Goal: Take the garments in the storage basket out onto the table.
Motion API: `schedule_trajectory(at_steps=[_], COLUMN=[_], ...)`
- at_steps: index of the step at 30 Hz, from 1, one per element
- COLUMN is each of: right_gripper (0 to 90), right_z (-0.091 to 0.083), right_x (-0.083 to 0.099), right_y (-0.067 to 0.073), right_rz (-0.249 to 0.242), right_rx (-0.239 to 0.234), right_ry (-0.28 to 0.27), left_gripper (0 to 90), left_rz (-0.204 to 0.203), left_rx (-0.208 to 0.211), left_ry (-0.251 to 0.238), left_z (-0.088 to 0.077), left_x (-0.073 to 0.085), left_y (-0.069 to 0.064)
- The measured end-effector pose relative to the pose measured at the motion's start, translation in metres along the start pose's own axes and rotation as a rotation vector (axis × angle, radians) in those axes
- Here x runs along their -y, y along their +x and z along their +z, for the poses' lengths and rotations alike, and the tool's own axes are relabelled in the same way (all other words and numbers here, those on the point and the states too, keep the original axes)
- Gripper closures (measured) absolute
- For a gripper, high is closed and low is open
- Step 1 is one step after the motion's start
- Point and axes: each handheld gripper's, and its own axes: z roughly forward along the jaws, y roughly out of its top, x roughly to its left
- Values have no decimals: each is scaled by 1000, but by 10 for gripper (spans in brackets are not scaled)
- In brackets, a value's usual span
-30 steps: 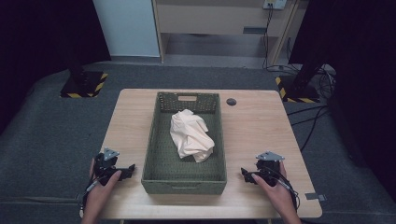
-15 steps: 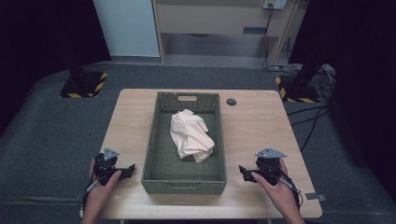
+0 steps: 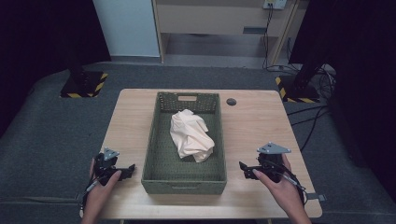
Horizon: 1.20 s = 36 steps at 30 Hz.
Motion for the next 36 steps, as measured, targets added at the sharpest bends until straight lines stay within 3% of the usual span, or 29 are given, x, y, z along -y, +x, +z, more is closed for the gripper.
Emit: schedule_trajectory(at_steps=[20, 31, 36], right_gripper=[34, 37, 37], right_z=[-8, 5, 10], right_x=[-58, -94, -100], right_y=[17, 33, 38], right_rz=[-62, -109, -122], right_rx=[-15, -36, -43], right_ry=[-21, -18, -15], left_gripper=[0, 0, 0], left_rz=[0, 0, 0], left_rx=[0, 0, 0], left_ry=[0, 0, 0], left_z=[0, 0, 0], left_x=[0, 0, 0], left_y=[0, 0, 0])
